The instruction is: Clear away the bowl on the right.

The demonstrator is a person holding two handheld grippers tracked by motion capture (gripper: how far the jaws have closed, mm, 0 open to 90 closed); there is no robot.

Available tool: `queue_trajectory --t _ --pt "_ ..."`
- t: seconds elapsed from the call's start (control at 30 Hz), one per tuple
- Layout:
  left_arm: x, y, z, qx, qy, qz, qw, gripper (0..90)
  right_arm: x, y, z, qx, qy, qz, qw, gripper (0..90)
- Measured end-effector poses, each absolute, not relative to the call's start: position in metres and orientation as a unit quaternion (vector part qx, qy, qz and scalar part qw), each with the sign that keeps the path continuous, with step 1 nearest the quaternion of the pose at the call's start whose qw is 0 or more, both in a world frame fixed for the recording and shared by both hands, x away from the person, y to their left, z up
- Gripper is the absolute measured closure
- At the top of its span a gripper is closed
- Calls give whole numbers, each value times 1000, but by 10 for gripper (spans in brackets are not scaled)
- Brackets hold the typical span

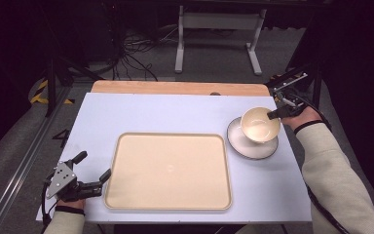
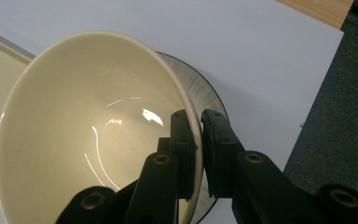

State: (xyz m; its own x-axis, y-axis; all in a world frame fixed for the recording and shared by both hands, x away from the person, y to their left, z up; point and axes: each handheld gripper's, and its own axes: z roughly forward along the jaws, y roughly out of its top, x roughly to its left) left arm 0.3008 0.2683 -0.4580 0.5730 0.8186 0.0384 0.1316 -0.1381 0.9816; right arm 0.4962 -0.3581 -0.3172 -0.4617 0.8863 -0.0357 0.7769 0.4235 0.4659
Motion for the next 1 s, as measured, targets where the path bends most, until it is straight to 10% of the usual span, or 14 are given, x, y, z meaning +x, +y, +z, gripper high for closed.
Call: queue_trajectory --t 1.0 --pt "301 268 -458 691 343 306 557 2 481 -271 -295 410 876 221 127 833"
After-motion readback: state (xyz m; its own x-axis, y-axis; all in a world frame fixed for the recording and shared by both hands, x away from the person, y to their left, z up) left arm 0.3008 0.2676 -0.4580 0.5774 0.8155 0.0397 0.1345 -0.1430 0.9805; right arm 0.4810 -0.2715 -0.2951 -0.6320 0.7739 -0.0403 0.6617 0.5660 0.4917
